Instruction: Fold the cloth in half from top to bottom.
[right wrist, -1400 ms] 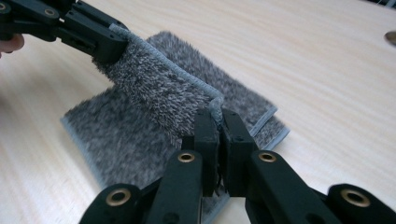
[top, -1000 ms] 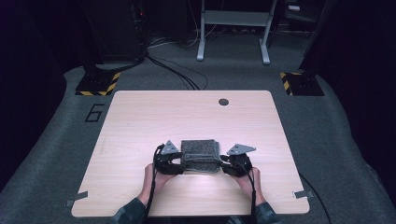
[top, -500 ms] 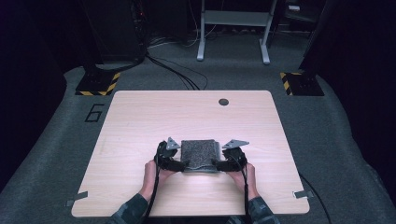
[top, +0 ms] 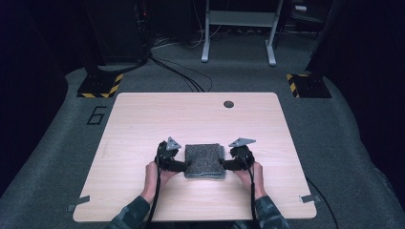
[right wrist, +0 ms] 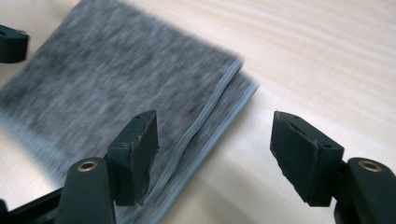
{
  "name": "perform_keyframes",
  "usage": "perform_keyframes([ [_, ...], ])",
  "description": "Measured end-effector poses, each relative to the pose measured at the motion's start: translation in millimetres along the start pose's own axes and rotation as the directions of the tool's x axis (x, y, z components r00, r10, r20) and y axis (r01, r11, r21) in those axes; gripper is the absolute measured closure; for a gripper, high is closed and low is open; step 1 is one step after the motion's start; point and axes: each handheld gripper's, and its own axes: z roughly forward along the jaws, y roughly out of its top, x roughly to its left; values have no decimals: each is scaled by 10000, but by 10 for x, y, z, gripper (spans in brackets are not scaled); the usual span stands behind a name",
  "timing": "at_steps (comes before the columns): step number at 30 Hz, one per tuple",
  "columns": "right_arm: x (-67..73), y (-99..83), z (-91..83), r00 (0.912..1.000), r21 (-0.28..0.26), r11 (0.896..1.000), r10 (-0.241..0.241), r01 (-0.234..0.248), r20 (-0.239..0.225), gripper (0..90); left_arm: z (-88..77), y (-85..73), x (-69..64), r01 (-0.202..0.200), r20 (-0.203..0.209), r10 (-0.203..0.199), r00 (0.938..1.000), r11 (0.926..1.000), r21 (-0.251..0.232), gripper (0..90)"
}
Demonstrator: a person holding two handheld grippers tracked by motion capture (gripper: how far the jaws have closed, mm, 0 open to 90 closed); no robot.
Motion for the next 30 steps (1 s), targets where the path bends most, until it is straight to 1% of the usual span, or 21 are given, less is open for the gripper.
perform_keyframes([
  [2,-63,82,88,9997,51,9997,235,-236,109,320,87,104,70,88,-320,-86,9995,9999,63,191],
  [3,-100,114,157,9994,171,9995,262,-266,215,319,145,134,99,58,-509,-46,9987,9997,221,194],
  [4,-126,135,218,9990,320,9989,348,-356,267,318,210,149,131,180,-542,-163,9984,9994,295,195],
  [5,-135,147,267,9983,480,9975,499,-514,306,318,253,155,153,217,-642,-189,9978,9988,444,198],
  [6,-152,152,307,9982,543,9975,436,-458,411,318,315,151,180,275,-754,-230,9969,9979,592,198],
  [8,-185,152,386,9978,712,9967,353,-393,566,317,429,110,239,557,-798,-489,9956,9947,866,197],
  [10,-207,142,418,9971,688,9955,620,-650,451,313,482,60,276,789,-719,-723,9948,9925,935,190],
  [11,-220,142,420,9972,719,9955,578,-611,469,310,489,48,283,824,-753,-760,9943,9929,854,185],
  [12,-221,142,428,9968,675,9954,647,-678,476,308,491,44,294,895,-679,-837,9942,9921,881,181],
  [13,-225,145,435,9966,667,9952,686,-715,456,306,494,45,295,940,-708,-878,9936,9915,899,175],
  [16,-237,173,456,9963,695,9949,698,-731,491,299,504,51,312,895,-788,-833,9934,9928,790,163],
  [17,-247,181,456,9965,689,9953,638,-675,548,297,497,53,320,956,-780,-897,9929,9926,751,157],
  [18,-238,188,446,9957,684,9944,770,-805,522,294,473,53,329,1045,-747,-995,9922,9923,662,153],
  [19,-241,190,421,9963,598,9954,716,-744,482,294,456,52,332,1083,-719,-1038,9920,9922,623,151],
  [20,-245,189,402,9968,516,9963,660,-684,461,292,432,47,331,1200,-696,-1166,9907,9917,467,150],
  [22,-236,181,328,9959,321,9962,795,-810,435,290,357,35,337,1261,-607,-1238,9904,9914,352,147],
  [23,-235,172,280,9961,257,9966,770,-782,440,289,304,20,337,1286,-557,-1273,9903,9915,208,146],
  [26,-234,133,120,9959,-9,9970,771,-772,465,283,164,-26,322,1149,-533,-1147,9920,9934,1,141],
  [27,-245,106,45,9968,-98,9981,620,-616,498,280,124,-36,317,1104,-563,-1102,9923,9939,-4,140],
  [28,-242,88,2,9964,-156,9974,712,-706,464,278,68,-61,309,1116,-516,-1120,9924,9937,-115,138],
  [30,-252,31,-114,9963,-362,9969,721,-705,466,276,-27,-103,288,1064,-546,-1078,9927,9939,-276,134],
])
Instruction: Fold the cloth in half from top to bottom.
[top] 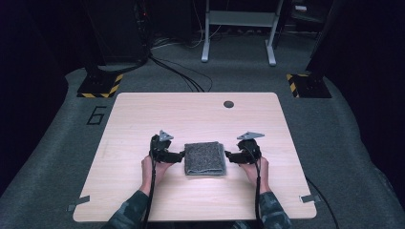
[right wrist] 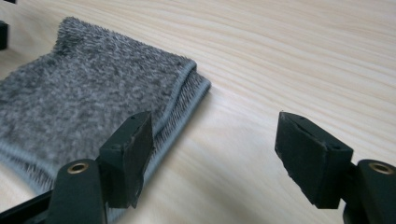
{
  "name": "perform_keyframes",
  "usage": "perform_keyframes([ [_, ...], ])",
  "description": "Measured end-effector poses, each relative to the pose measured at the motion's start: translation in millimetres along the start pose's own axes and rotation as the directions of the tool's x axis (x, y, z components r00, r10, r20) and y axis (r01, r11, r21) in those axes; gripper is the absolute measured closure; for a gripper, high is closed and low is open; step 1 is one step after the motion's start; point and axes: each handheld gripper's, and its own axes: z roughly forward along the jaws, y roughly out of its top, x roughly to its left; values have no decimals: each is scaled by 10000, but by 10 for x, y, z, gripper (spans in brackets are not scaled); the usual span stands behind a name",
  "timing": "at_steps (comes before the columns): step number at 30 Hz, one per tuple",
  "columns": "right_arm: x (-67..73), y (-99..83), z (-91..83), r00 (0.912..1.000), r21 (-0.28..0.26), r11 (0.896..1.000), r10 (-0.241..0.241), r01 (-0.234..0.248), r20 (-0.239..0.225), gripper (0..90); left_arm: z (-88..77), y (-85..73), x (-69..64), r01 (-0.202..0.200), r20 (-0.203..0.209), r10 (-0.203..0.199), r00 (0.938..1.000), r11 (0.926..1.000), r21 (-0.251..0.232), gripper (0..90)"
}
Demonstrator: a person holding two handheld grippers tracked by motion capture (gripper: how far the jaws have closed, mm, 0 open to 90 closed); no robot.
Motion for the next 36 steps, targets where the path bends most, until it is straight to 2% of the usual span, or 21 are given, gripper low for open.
perform_keyframes([
  [2,-13,-62,-113,9999,-33,10000,43,-42,101,262,-90,-39,0,-167,-6,167,9999,9998,53,131],
  [4,-43,-139,-211,9998,-66,10000,-15,16,191,250,-180,-96,-2,-254,-137,252,9996,9996,-110,129],
  [6,-74,-230,-305,9997,-135,9999,25,-21,248,242,-281,-160,14,-254,-113,253,9996,9996,-79,121],
  [7,-85,-280,-352,9993,-125,9998,160,-156,339,238,-326,-202,24,-290,-184,287,9994,9994,-178,122],
  [10,-147,-435,-480,9980,-178,9996,217,-207,592,228,-460,-327,66,-384,-370,381,9986,9992,-62,121],
  [15,-268,-718,-624,9932,-102,9983,580,-573,1013,199,-672,-618,154,-114,-825,100,9965,9998,-160,122],
  [19,-396,-971,-682,9868,173,9964,794,-827,1413,167,-815,-886,266,202,-1441,-206,9893,9998,-38,120],
  [21,-446,-1060,-714,9828,101,9957,894,-922,1617,160,-844,-969,324,297,-1609,-273,9866,9995,121,118],
  [24,-505,-1130,-742,9792,118,9938,1069,-1105,1726,148,-853,-1075,420,653,-1835,-605,9811,9977,200,112],
  [26,-543,-1165,-744,9783,173,9944,991,-1039,1817,142,-857,-1105,463,771,-1869,-707,9798,9967,269,107],
  [28,-554,-1184,-737,9772,135,9957,871,-915,1936,140,-830,-1130,497,898,-1950,-853,9771,9959,142,100],
  [31,-563,-1201,-730,9759,-30,9958,902,-915,1986,124,-802,-1147,528,958,-1849,-897,9787,9951,245,93],
  [33,-561,-1208,-725,9748,-122,9950,994,-990,1999,120,-795,-1156,535,1018,-1946,-980,9760,9948,93,81],
  [36,-561,-1209,-725,9744,-149,9948,1018,-1009,2005,120,-797,-1144,554,1106,-1960,-1043,9750,9936,213,80],
])
